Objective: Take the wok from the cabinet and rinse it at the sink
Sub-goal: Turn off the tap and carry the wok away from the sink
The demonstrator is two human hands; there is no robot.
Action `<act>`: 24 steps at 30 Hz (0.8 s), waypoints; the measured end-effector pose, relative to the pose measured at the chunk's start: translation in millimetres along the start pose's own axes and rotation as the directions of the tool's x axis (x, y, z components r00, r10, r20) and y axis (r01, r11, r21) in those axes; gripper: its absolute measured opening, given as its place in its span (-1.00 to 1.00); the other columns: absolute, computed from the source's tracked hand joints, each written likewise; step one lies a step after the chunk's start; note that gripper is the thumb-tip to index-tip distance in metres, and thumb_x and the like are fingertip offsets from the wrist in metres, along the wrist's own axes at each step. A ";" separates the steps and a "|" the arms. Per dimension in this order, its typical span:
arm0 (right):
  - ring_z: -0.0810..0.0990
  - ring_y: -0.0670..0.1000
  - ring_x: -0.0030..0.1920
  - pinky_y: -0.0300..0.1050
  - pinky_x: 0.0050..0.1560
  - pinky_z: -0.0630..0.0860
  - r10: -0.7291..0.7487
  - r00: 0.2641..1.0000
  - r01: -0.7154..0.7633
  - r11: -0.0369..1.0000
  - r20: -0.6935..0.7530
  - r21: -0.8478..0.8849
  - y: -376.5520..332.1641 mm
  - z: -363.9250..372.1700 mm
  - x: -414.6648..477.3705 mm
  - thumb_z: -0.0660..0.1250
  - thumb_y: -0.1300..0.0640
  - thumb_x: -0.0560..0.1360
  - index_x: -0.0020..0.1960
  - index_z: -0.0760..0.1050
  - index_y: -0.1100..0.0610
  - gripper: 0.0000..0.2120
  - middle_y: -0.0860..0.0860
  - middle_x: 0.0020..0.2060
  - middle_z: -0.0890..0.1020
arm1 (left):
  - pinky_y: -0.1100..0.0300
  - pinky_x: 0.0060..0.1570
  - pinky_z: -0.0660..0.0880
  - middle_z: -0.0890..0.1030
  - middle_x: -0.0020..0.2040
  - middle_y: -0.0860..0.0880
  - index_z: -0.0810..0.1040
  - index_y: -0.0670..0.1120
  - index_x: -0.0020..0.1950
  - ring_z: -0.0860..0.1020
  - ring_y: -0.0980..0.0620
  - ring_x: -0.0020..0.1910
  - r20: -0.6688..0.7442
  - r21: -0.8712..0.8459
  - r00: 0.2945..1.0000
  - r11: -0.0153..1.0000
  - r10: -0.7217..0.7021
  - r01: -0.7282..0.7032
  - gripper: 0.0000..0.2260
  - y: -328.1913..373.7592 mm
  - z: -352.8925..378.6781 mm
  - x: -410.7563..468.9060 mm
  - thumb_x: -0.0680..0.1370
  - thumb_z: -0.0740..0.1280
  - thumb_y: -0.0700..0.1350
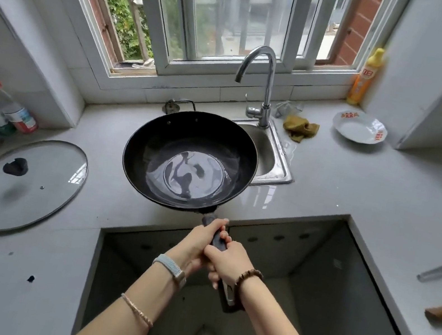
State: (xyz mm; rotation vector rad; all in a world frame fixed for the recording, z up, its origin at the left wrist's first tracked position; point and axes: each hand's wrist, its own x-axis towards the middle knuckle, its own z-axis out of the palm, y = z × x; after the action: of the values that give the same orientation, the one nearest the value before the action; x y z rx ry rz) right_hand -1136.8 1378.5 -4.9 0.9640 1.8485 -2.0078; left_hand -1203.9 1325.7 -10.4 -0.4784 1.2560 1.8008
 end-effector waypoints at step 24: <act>0.30 -0.04 -0.64 -0.24 -0.60 0.34 0.092 0.838 0.141 0.916 -0.538 0.375 83.5 -151.4 -179.2 0.24 0.27 0.47 -0.15 0.30 0.14 -0.88 0.03 -0.56 0.36 | 0.21 -0.32 0.49 0.43 -0.51 0.02 0.40 -0.09 -0.37 0.51 0.07 -0.47 0.418 0.575 0.854 0.818 -0.311 0.017 -0.72 -167.5 176.0 -70.8 0.52 0.35 -0.11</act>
State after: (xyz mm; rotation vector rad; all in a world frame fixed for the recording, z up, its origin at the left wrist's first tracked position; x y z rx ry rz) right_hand -907.8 1464.4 42.0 1.8068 1.7032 -2.3595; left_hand -999.8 1472.3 19.5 0.2002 1.2371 1.2034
